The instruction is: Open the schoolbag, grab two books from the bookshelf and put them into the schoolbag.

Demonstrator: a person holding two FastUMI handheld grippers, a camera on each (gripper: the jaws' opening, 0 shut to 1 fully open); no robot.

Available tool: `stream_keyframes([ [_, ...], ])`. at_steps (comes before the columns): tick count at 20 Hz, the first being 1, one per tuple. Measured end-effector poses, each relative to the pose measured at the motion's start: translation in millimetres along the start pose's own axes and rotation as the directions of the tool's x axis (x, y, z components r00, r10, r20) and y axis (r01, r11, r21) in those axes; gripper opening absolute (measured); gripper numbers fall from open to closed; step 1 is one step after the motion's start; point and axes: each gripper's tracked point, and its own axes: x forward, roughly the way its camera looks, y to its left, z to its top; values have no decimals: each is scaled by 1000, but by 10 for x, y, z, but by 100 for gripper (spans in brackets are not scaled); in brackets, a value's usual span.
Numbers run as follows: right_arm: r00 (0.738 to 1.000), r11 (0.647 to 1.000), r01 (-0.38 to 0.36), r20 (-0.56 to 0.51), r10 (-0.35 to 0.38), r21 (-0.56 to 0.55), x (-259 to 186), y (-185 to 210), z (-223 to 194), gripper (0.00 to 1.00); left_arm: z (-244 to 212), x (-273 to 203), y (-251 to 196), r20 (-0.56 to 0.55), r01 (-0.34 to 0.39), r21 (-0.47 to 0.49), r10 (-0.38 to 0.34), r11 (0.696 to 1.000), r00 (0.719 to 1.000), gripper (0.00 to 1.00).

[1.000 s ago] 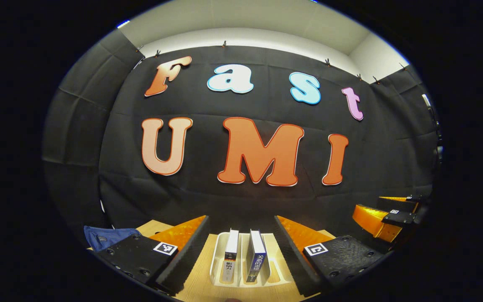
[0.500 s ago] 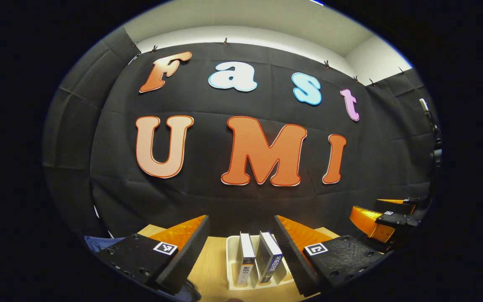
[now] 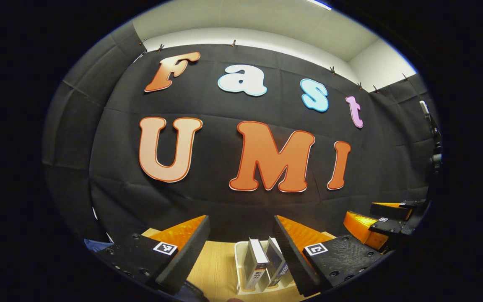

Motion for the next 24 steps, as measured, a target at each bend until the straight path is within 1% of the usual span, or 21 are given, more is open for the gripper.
stream_keyframes([
  [1,1000,1000,-6,-7,6,-4,2,29,-18,96,-13,-16,31,-3,-9,-6,9,1000,1000,94],
  [2,1000,1000,-12,-10,11,-9,0,39,-33,96,-8,-32,76,-4,-21,-9,21,1000,1000,92],
  [3,1000,1000,-18,-14,17,-15,0,60,-41,96,-7,-52,125,-4,-35,-12,35,999,999,94],
  [9,997,998,-58,-43,57,-32,-20,167,-146,96,-188,-238,409,-45,-118,5,119,993,992,94],
  [13,996,997,-75,-60,73,-34,0,160,-225,96,-450,-355,539,-106,-138,66,144,988,984,94],
  [15,995,996,-80,-69,77,-35,22,123,-269,96,-691,-414,623,-159,-140,101,155,985,975,93],
  [17,994,996,-78,-76,75,-37,47,51,-322,96,-963,-515,748,-221,-150,162,184,975,958,94],
  [19,994,997,-71,-83,68,-35,89,-51,-375,96,-1275,-632,931,-277,-166,264,239,950,930,95],
  [20,994,997,-66,-88,63,-33,110,-110,-410,96,-1438,-691,995,-312,-159,309,258,938,914,95],
  [23,994,999,-46,-103,43,-26,172,-278,-527,96,-1918,-889,1052,-401,-104,406,279,908,873,95],
  [24,993,999,-37,-110,34,-27,182,-349,-576,100,-2067,-949,1041,-429,-78,435,282,897,858,96],
])
